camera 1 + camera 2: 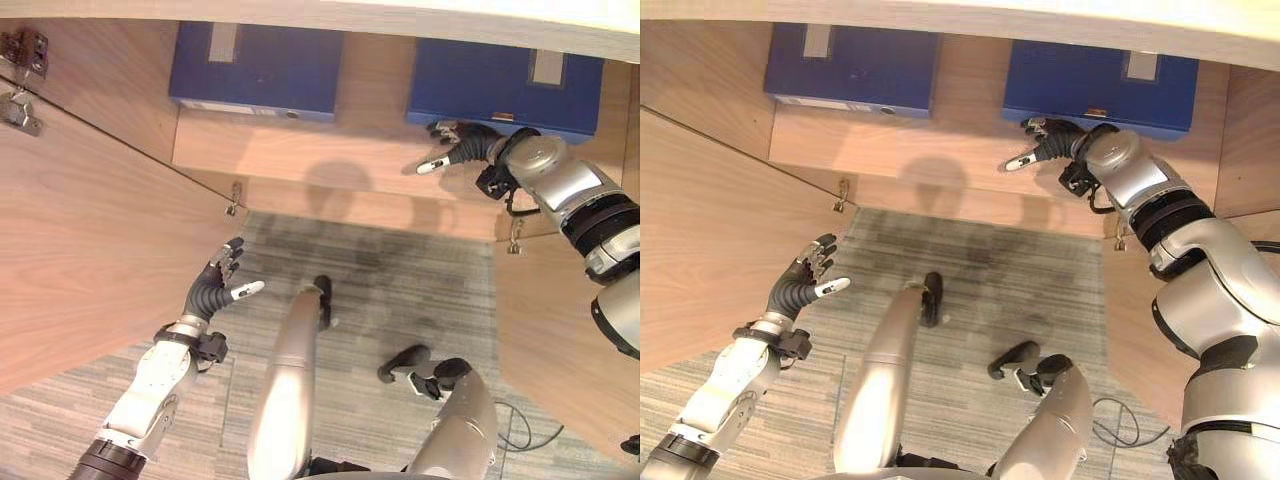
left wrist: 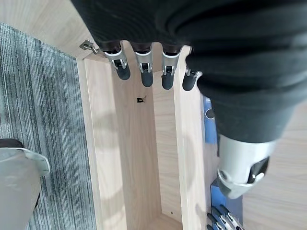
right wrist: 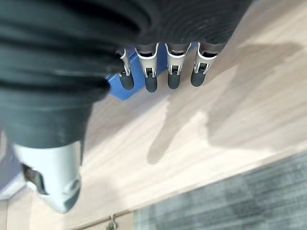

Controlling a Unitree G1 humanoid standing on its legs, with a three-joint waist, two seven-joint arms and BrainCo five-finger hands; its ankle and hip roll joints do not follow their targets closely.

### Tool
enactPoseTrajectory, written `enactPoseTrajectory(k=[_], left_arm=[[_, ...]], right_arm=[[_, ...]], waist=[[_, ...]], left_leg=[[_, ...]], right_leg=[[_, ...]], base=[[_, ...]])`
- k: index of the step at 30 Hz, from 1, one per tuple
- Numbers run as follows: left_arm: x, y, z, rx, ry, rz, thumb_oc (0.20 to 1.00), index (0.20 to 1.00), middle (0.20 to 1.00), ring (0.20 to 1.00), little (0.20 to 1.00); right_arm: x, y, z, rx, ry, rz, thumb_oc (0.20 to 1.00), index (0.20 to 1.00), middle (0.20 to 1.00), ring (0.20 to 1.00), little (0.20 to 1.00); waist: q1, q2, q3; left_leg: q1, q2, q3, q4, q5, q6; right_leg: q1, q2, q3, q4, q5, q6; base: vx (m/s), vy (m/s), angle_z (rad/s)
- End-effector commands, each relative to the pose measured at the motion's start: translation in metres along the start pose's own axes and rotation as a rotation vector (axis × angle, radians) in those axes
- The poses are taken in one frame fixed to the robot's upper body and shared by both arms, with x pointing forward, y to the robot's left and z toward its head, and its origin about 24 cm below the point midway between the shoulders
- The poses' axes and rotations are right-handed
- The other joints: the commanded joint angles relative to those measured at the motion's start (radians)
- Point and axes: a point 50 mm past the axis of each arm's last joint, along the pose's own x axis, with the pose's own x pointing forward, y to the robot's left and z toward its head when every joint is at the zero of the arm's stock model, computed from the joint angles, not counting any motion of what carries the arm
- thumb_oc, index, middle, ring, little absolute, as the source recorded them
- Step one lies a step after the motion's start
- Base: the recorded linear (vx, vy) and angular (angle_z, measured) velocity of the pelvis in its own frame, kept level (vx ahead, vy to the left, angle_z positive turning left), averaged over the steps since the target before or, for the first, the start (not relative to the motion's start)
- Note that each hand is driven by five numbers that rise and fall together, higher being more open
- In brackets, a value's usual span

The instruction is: Put the empty folder in the office cabinet

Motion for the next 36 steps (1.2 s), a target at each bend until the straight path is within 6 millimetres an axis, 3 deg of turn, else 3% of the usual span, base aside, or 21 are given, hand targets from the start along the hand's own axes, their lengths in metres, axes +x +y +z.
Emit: enactPoseTrajectory(k=[1, 2, 4, 7, 9, 13, 17, 19, 20, 22, 23, 24, 25, 28, 29, 32, 33, 34, 36], left_arm=[[-0.001, 0.009, 0.017, 0.051, -0.082, 0.011, 1.000, 1.000, 1.000, 1.000, 1.000], [0.001, 0.008, 0.017, 0.050, -0.078, 0.009, 1.000, 1.000, 1.000, 1.000, 1.000], [0.002, 0.008, 0.017, 0.052, -0.079, 0.007, 1.000, 1.000, 1.000, 1.000, 1.000], [0.007, 0.006, 0.018, 0.064, -0.073, -0.005, 1.000, 1.000, 1.000, 1.000, 1.000], [0.018, -0.001, 0.013, 0.076, -0.040, -0.061, 1.000, 1.000, 1.000, 1.000, 1.000], [0.020, -0.002, -0.021, 0.121, 0.128, -0.086, 1.000, 1.000, 1.000, 1.000, 1.000], [0.010, 0.000, -0.067, 0.145, 0.346, -0.075, 1.000, 1.000, 1.000, 1.000, 1.000], [-0.002, -0.002, -0.094, 0.174, 0.473, -0.089, 1.000, 1.000, 1.000, 1.000, 1.000], [-0.002, -0.002, -0.094, 0.174, 0.474, -0.090, 1.000, 1.000, 1.000, 1.000, 1.000], [-0.019, -0.008, -0.125, 0.166, 0.622, -0.086, 1.000, 1.000, 1.000, 1.000, 1.000], [-0.020, -0.009, -0.125, 0.165, 0.622, -0.087, 1.000, 1.000, 1.000, 1.000, 1.000], [-0.034, -0.014, -0.146, 0.136, 0.734, -0.061, 1.000, 1.000, 1.000, 1.000, 1.000], [-0.034, -0.015, -0.147, 0.135, 0.735, -0.062, 1.000, 1.000, 1.000, 1.000, 1.000], [-0.060, -0.025, -0.174, 0.067, 0.885, -0.004, 1.000, 1.000, 1.000, 1.000, 1.000], [-0.078, -0.028, -0.191, 0.048, 0.997, 0.057, 1.000, 1.000, 1.000, 1.000, 1.000], [-0.095, -0.028, -0.202, 0.038, 1.088, 0.112, 1.000, 1.000, 1.000, 1.000, 1.000], [-0.111, -0.029, -0.209, 0.041, 1.163, 0.137, 1.000, 1.000, 1.000, 1.000, 1.000], [-0.111, -0.029, -0.209, 0.041, 1.163, 0.136, 1.000, 1.000, 1.000, 1.000, 1.000], [-0.123, -0.032, -0.214, 0.065, 1.210, 0.129, 1.000, 1.000, 1.000, 1.000, 1.000]], right_arm=[[-0.001, -0.008, -0.005, -0.093, 0.062, -0.013, 1.000, 1.000, 1.000, 1.000, 1.000], [0.002, -0.004, -0.017, -0.188, 0.147, -0.016, 1.000, 1.000, 1.000, 1.000, 1.000], [0.004, 0.000, -0.023, -0.236, 0.186, -0.017, 1.000, 1.000, 1.000, 1.000, 1.000], [0.017, 0.036, -0.044, -0.268, 0.264, 0.047, 1.000, 1.000, 1.000, 1.000, 1.000], [0.026, 0.116, -0.081, -0.149, 0.360, 0.212, 1.000, 1.000, 1.000, 1.000, 1.000], [0.021, 0.206, -0.097, -0.074, 0.416, 0.405, 1.000, 1.000, 1.000, 1.000, 1.000], [0.006, 0.265, -0.106, 0.015, 0.459, 0.528, 1.000, 1.000, 1.000, 1.000, 1.000], [-0.002, 0.289, -0.109, 0.066, 0.467, 0.580, 1.000, 1.000, 1.000, 1.000, 1.000], [-0.003, 0.289, -0.109, 0.066, 0.468, 0.581, 1.000, 1.000, 1.000, 1.000, 1.000], [-0.013, 0.306, -0.118, 0.114, 0.492, 0.605, 1.000, 1.000, 1.000, 1.000, 1.000], [-0.013, 0.306, -0.118, 0.113, 0.493, 0.605, 1.000, 1.000, 1.000, 1.000, 1.000], [-0.024, 0.319, -0.128, 0.142, 0.531, 0.625, 1.000, 1.000, 1.000, 1.000, 1.000], [-0.024, 0.319, -0.129, 0.141, 0.532, 0.625, 1.000, 1.000, 1.000, 1.000, 1.000], [-0.038, 0.332, -0.140, 0.212, 0.552, 0.619, 1.000, 1.000, 1.000, 1.000, 1.000], [-0.049, 0.338, -0.152, 0.345, 0.570, 0.547, 1.000, 1.000, 1.000, 1.000, 1.000], [-0.065, 0.347, -0.166, 0.456, 0.613, 0.480, 1.000, 1.000, 1.000, 1.000, 1.000], [-0.084, 0.349, -0.189, 0.531, 0.698, 0.413, 1.000, 1.000, 1.000, 1.000, 1.000], [-0.085, 0.349, -0.189, 0.531, 0.699, 0.413, 1.000, 1.000, 1.000, 1.000, 1.000], [-0.108, 0.354, -0.210, 0.581, 0.793, 0.379, 1.000, 1.000, 1.000, 1.000, 1.000]], waist=[[0.032, -0.017, -0.019], [0.033, -0.020, -0.019], [0.033, -0.022, -0.019], [0.033, -0.029, -0.021], [0.021, -0.040, -0.056], [-0.001, -0.059, -0.090], [-0.030, -0.073, -0.139], [-0.054, -0.088, -0.194], [-0.052, -0.087, -0.194], [-0.078, -0.093, -0.246], [-0.077, -0.092, -0.246], [-0.087, -0.094, -0.279], [-0.086, -0.093, -0.279], [-0.107, -0.096, -0.322], [-0.130, -0.091, -0.345], [-0.164, -0.084, -0.367], [-0.196, -0.075, -0.382], [-0.195, -0.074, -0.383], [-0.217, -0.064, -0.394]], left_leg=[[0.056, 0.133, -0.040, -0.026, -0.051, -0.117], [0.073, 0.131, -0.036, -0.054, -0.038, -0.117], [0.089, 0.129, -0.031, -0.077, -0.029, -0.117], [0.154, 0.118, -0.017, -0.177, 0.016, -0.124], [0.281, 0.101, 0.008, -0.340, 0.087, -0.128], [0.447, 0.084, 0.044, -0.515, 0.149, -0.134], [0.597, 0.082, 0.087, -0.684, 0.222, -0.137], [0.705, 0.090, 0.126, -0.830, 0.286, -0.152], [0.712, 0.090, 0.128, -0.838, 0.290, -0.153], [0.786, 0.102, 0.157, -0.925, 0.334, -0.162], [0.790, 0.102, 0.159, -0.930, 0.337, -0.162], [0.826, 0.109, 0.173, -0.967, 0.355, -0.171], [0.830, 0.109, 0.174, -0.971, 0.357, -0.172], [0.870, 0.128, 0.194, -0.994, 0.372, -0.180], [0.898, 0.144, 0.214, -1.002, 0.383, -0.188], [0.927, 0.161, 0.241, -1.015, 0.391, -0.194], [0.942, 0.183, 0.268, -1.017, 0.406, -0.206], [0.943, 0.184, 0.269, -1.017, 0.406, -0.207], [0.957, 0.198, 0.289, -1.019, 0.409, -0.213]], right_leg=[[0.061, -0.045, 0.060, -0.148, 0.182, 0.130], [0.073, -0.039, 0.052, -0.175, 0.198, 0.136], [0.087, -0.030, 0.045, -0.198, 0.210, 0.139], [0.142, 0.013, 0.020, -0.305, 0.261, 0.157], [0.249, 0.094, 0.004, -0.486, 0.336, 0.161], [0.377, 0.169, 0.010, -0.685, 0.414, 0.165], [0.478, 0.240, 0.023, -0.874, 0.484, 0.171], [0.551, 0.299, 0.038, -1.023, 0.527, 0.176], [0.555, 0.301, 0.039, -1.029, 0.530, 0.175], [0.599, 0.340, 0.059, -1.101, 0.541, 0.169], [0.601, 0.341, 0.059, -1.103, 0.543, 0.168], [0.627, 0.365, 0.064, -1.134, 0.540, 0.161], [0.629, 0.367, 0.064, -1.137, 0.541, 0.161], [0.656, 0.405, 0.080, -1.173, 0.529, 0.150], [0.665, 0.428, 0.101, -1.174, 0.514, 0.138], [0.674, 0.451, 0.122, -1.175, 0.498, 0.129], [0.675, 0.473, 0.138, -1.175, 0.483, 0.120], [0.675, 0.474, 0.139, -1.175, 0.482, 0.120], [0.681, 0.489, 0.149, -1.175, 0.467, 0.112]], base=[[0.00, 0.000, 0.00], [0.00, 0.000, 0.00], [-0.01, -0.009, -0.02], [-0.04, -0.046, -0.10], [-0.03, -0.060, -0.09], [0.01, -0.024, -0.34], [0.01, -0.046, -0.40], [0.05, -0.103, -0.58], [0.05, -0.120, -0.58], [0.01, -0.097, -0.39], [0.00, -0.089, -0.27], [0.00, -0.063, -0.20], [0.01, -0.089, -0.16], [0.01, -0.105, -0.06], [0.01, -0.092, -0.06], [0.01, -0.089, -0.38], [0.00, -0.104, -0.32], [0.02, -0.091, -0.27], [0.03, -0.071, -0.29]])
